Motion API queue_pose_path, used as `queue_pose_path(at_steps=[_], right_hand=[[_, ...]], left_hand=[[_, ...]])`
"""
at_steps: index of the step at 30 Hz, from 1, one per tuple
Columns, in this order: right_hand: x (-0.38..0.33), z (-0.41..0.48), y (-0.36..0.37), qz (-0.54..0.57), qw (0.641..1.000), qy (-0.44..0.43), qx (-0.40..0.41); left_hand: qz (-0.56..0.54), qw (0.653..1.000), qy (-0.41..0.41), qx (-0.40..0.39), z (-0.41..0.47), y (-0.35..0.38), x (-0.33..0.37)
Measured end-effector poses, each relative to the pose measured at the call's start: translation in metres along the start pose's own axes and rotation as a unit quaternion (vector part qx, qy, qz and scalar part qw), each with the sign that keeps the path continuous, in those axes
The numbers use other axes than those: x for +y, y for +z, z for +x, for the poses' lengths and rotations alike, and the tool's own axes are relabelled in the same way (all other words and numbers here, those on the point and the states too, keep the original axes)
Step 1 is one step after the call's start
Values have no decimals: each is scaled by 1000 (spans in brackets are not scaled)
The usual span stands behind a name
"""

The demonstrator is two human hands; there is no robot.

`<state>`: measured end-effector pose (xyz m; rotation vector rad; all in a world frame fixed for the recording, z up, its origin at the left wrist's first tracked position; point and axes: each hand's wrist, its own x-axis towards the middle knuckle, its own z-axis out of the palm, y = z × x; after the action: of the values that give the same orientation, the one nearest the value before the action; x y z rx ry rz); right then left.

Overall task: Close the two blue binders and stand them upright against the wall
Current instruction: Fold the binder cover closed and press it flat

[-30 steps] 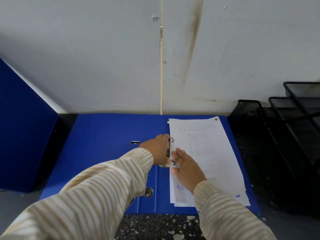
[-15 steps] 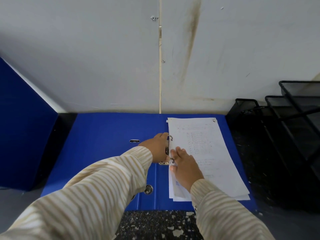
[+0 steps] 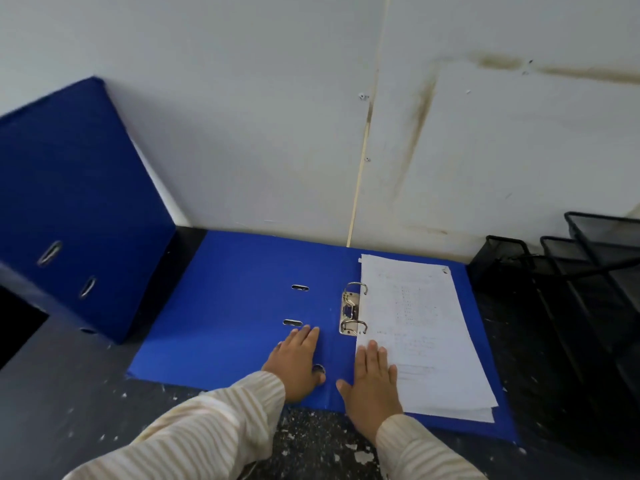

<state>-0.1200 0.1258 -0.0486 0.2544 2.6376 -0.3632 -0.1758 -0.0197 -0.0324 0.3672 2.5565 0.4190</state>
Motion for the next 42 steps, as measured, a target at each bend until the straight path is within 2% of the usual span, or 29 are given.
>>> queue_pose_path(at_steps=[7,11,16,23,30,35,42], right_hand=[[-47,-13,13,36,997,-55,-35],[-71,-9,13,13,996,-72,-54],[-96,-3,14,-3,997,-50,-52],[-122,0,23,7,1000,-4,-25],[-131,3,26,-7,999,23,-25],[-131,6,28,-4,999,35,-33],[-129,6,26,-2,999,35,-41]], left_hand=[[21,996,-76,45,-38,8,-58],[1,991,-117,60,-57,2,-94],[-50,977,-192,78,-72,-14,-139],[-128,937,-309,98,-76,-30,-183],[-119,931,-322,125,-68,-48,-188],[-230,897,-358,119,-61,-71,-209],[-337,864,-358,112,-54,-66,-232]])
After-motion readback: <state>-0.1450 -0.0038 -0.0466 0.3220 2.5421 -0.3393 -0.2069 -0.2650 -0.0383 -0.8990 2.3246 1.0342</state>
